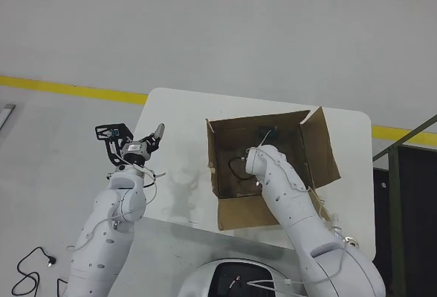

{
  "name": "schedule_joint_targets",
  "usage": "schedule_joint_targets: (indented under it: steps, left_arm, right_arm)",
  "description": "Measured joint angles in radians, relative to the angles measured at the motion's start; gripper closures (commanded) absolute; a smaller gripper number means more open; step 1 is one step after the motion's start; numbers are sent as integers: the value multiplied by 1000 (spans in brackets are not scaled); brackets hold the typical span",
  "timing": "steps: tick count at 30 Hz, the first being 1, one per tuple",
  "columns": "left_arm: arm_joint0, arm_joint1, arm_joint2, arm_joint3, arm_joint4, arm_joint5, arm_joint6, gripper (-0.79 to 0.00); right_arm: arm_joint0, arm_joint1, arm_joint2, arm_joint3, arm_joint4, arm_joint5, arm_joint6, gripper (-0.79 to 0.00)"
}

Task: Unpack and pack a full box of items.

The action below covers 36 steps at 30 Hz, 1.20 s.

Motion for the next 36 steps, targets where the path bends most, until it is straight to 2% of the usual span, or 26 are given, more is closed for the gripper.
schedule_joint_targets:
  steps: [4, 13, 26, 36]
  left_arm:
    - [0, 0, 0, 0, 0, 0, 0, -785]
    - [0, 0, 0, 0, 0, 0, 0, -785]
    - [0, 0, 0, 0, 0, 0, 0, -785]
    - [0, 0, 0, 0, 0, 0, 0, -785]
  right_arm:
    - [30, 3, 6, 34, 0, -23, 22, -502]
    - [50, -1, 2, 35, 12, -37, 55, -520]
    - [34, -2, 1, 67, 12, -1, 25, -471]
    - [32, -1, 10, 94, 27, 2, -14, -391]
